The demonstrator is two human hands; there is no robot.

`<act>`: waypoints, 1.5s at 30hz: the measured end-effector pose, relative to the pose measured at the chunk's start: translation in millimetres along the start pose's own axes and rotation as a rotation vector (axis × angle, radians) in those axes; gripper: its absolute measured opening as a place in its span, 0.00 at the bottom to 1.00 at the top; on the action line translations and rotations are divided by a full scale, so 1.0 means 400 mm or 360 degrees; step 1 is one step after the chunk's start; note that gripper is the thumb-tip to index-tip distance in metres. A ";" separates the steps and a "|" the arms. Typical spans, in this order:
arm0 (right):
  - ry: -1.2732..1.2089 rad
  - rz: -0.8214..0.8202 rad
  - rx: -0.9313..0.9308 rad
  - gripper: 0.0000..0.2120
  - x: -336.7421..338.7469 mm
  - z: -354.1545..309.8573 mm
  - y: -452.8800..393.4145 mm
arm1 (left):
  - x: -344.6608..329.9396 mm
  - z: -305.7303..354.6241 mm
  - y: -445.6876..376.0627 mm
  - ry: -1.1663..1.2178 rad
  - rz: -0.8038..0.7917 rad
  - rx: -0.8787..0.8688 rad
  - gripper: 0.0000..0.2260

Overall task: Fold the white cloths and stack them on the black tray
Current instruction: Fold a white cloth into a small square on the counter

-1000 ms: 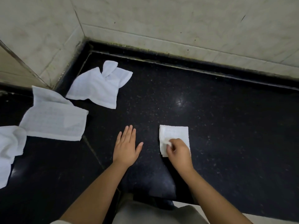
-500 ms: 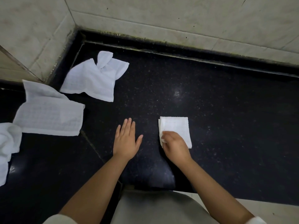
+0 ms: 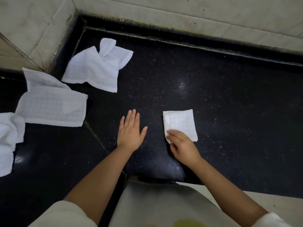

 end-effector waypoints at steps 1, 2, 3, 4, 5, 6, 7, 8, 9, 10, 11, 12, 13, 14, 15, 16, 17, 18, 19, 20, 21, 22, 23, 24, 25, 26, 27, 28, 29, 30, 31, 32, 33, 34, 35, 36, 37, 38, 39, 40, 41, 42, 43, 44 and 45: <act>0.0032 -0.0026 0.0034 0.16 -0.009 -0.005 0.006 | -0.001 0.001 0.001 0.0003 0.0005 -0.0001 0.28; 0.0057 -0.0037 0.0065 0.16 -0.017 -0.007 0.009 | 0.000 0.002 0.000 0.0007 0.0017 -0.0009 0.28; 0.0075 -0.0068 0.0081 0.17 -0.019 -0.007 0.009 | 0.001 0.002 -0.001 0.0007 0.0028 -0.0014 0.28; 0.0097 -0.0090 0.0104 0.17 -0.022 -0.006 0.007 | 0.000 0.001 -0.002 0.0003 0.0035 -0.0018 0.28; 0.0115 -0.0125 0.0124 0.18 -0.022 -0.005 0.009 | -0.001 0.000 -0.002 -0.0001 0.0035 -0.0021 0.27; 0.0130 -0.0140 0.0151 0.19 -0.020 -0.002 0.015 | -0.003 -0.001 -0.001 0.0002 0.0034 -0.0025 0.27; 0.0141 -0.0151 0.0168 0.21 -0.013 0.004 0.023 | -0.006 -0.003 -0.002 0.0014 0.0036 -0.0030 0.27; 0.0171 -0.0126 0.0174 0.21 -0.001 0.015 0.031 | -0.006 -0.002 -0.001 0.0041 0.0052 -0.0047 0.27; 0.0228 -0.0083 0.0152 0.21 0.017 0.032 0.038 | -0.005 0.003 0.004 0.0059 0.0081 -0.0085 0.26; 0.0300 -0.0018 0.0108 0.20 0.035 0.056 0.049 | 0.001 0.018 0.013 0.0066 0.0148 -0.0159 0.26; 0.0359 0.0047 0.0044 0.19 0.055 0.077 0.059 | 0.007 0.040 0.023 0.0076 0.0236 -0.0274 0.25; 0.0391 0.0105 -0.0019 0.18 0.071 0.099 0.070 | 0.013 0.070 0.036 0.0106 0.0351 -0.0425 0.24; 0.0417 0.0129 -0.0076 0.17 0.081 0.118 0.080 | 0.018 0.104 0.052 0.0152 0.0467 -0.0592 0.21; 0.0448 0.0131 -0.0120 0.17 0.083 0.136 0.087 | 0.020 0.142 0.068 0.0205 0.0532 -0.0748 0.19; 0.0473 0.0100 -0.0160 0.18 0.081 0.150 0.090 | 0.021 0.180 0.084 0.0240 0.0585 -0.0886 0.17; 0.0476 0.0073 -0.0174 0.18 0.077 0.161 0.089 | 0.015 0.215 0.093 0.0245 0.0571 -0.0977 0.15; 0.0440 0.0049 -0.0167 0.15 0.075 0.168 0.084 | 0.000 0.245 0.095 0.0198 0.0519 -0.1010 0.16; 0.0385 0.0038 -0.0144 0.12 0.075 0.172 0.075 | -0.018 0.267 0.088 0.0116 0.0422 -0.0971 0.18; 0.0337 0.0038 -0.0130 0.12 0.078 0.174 0.065 | -0.034 0.279 0.077 0.0031 0.0343 -0.0897 0.20; 0.0307 0.0036 -0.0118 0.12 0.081 0.175 0.055 | -0.042 0.288 0.066 -0.0015 0.0290 -0.0833 0.20; 0.0293 0.0033 -0.0115 0.12 0.088 0.171 0.046 | -0.045 0.296 0.058 -0.0041 0.0295 -0.0807 0.19; 0.0276 0.0031 -0.0101 0.13 0.093 0.167 0.040 | -0.045 0.304 0.050 -0.0072 0.0287 -0.0795 0.16; 0.0250 0.0022 -0.0093 0.15 0.101 0.161 0.036 | -0.043 0.310 0.042 -0.0118 0.0277 -0.0771 0.15; 0.0217 0.0012 -0.0090 0.16 0.107 0.159 0.035 | -0.041 0.314 0.035 -0.0154 0.0239 -0.0743 0.15; 0.0181 0.0002 -0.0098 0.16 0.115 0.156 0.039 | -0.040 0.318 0.030 -0.0185 0.0222 -0.0737 0.14; 0.0138 0.0004 -0.0115 0.15 0.123 0.158 0.046 | -0.037 0.323 0.025 -0.0220 0.0207 -0.0743 0.14; 0.0078 0.0004 -0.0154 0.13 0.131 0.165 0.057 | -0.028 0.334 0.022 -0.0241 0.0228 -0.0780 0.13; 0.0007 0.0023 -0.0208 0.11 0.141 0.179 0.072 | -0.018 0.349 0.022 -0.0257 0.0257 -0.0841 0.10; -0.0072 0.0052 -0.0280 0.10 0.156 0.198 0.091 | -0.006 0.371 0.022 -0.0264 0.0302 -0.0931 0.05; -0.0149 0.0092 -0.0350 0.10 0.175 0.221 0.114 | 0.010 0.402 0.025 -0.0266 0.0355 -0.1020 0.06; -0.0215 0.0133 -0.0418 0.11 0.200 0.245 0.142 | 0.024 0.441 0.030 -0.0277 0.0427 -0.1122 0.09; -0.0262 0.0185 -0.0467 0.11 0.230 0.269 0.174 | 0.040 0.487 0.038 -0.0297 0.0482 -0.1196 0.10; -0.0289 0.0229 -0.0506 0.11 0.264 0.293 0.209 | 0.049 0.539 0.047 -0.0331 0.0535 -0.1279 0.08; -0.0301 0.0270 -0.0540 0.11 0.300 0.319 0.247 | 0.054 0.600 0.060 -0.0379 0.0557 -0.1364 0.05; -0.0305 0.0308 -0.0581 0.10 0.336 0.348 0.291 | 0.052 0.666 0.074 -0.0431 0.0573 -0.1462 0.03; -0.0292 0.0347 -0.0619 0.10 0.372 0.379 0.339 | 0.048 0.735 0.089 -0.0473 0.0540 -0.1525 0.01; -0.0271 0.0375 -0.0669 0.10 0.408 0.410 0.391 | 0.046 0.810 0.106 -0.0498 0.0507 -0.1579 0.01; -0.0227 0.0384 -0.0724 0.10 0.443 0.439 0.445 | 0.040 0.885 0.123 -0.0523 0.0457 -0.1617 0.03; -0.0133 0.0350 -0.0797 0.10 0.476 0.472 0.501 | 0.032 0.963 0.143 -0.0545 0.0401 -0.1662 0.04; 0.0001 0.0296 -0.0867 0.10 0.510 0.509 0.559 | 0.028 1.044 0.167 -0.0581 0.0359 -0.1690 0.05; 0.0141 0.0255 -0.0923 0.10 0.548 0.543 0.617 | 0.024 1.126 0.192 -0.0619 0.0345 -0.1720 0.06; 0.0271 0.0262 -0.0944 0.09 0.594 0.568 0.674 | 0.021 1.206 0.214 -0.0634 0.0324 -0.1726 0.07; 0.0379 0.0299 -0.0933 0.07 0.641 0.591 0.730 | 0.018 1.281 0.229 -0.0616 0.0297 -0.1699 0.08; 0.0450 0.0338 -0.0938 0.06 0.686 0.616 0.788 | 0.015 1.352 0.246 -0.0613 0.0210 -0.1656 0.09; 0.0512 0.0388 -0.0961 0.05 0.733 0.644 0.846 | 0.014 1.423 0.264 -0.0594 0.0161 -0.1641 0.10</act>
Point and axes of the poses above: each hand's wrist, its own y-axis away from the middle knuckle, its own x-axis out of the back of the hand, z = x × y, the point moved 8 cm from there along -y, towards the middle knuckle, and after that the axes turned 8 degrees about -z, right-handed, at the moved point
